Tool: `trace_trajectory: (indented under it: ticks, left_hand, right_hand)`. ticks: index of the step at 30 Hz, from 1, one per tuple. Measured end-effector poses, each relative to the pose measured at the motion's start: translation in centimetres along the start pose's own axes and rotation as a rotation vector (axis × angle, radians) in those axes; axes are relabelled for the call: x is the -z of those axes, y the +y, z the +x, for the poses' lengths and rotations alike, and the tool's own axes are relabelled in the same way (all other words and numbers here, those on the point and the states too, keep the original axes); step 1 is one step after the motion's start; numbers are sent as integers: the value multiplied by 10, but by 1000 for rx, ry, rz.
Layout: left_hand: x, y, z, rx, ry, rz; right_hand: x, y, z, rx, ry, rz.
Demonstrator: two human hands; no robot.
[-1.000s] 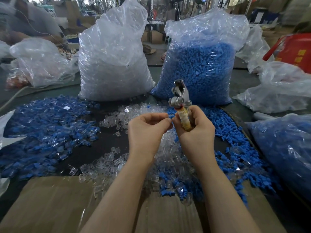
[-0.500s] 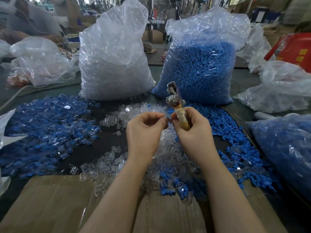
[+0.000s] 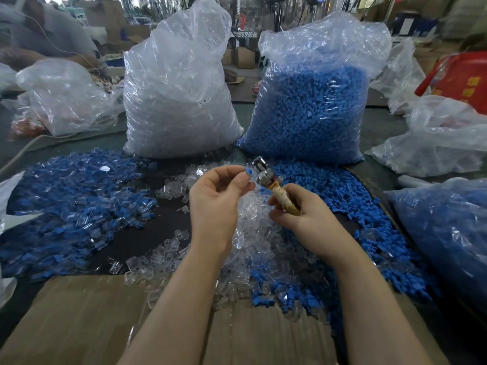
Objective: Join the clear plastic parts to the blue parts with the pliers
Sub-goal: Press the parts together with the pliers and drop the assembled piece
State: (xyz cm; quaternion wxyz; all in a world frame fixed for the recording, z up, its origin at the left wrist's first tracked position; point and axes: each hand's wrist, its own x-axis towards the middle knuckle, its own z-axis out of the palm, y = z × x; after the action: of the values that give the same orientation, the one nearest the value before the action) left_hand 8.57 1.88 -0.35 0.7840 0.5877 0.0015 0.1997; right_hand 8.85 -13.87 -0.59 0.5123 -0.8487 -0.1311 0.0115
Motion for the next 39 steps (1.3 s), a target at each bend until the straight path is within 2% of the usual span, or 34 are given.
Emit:
trace_trajectory:
  ticks: [10,17,25,34,39]
  left_hand:
    - [3,0,0,-53,-18,79]
    - [-3,-2,-6,-81,19,255]
    - [-9,-6,-13,-211,-11,439]
    - [-9,-7,-12,-236,-24,423]
    - [-1,-2,-4,-120,-33,129]
  right_hand:
    - [-2,-2,0,-2,-52,-10]
    - [-11,-4,3,111,226,51]
    - [-18,-8,4,148,312,44]
    - [-16,-6,6,132,265,70]
    - [-4,-5,2,77,93,66]
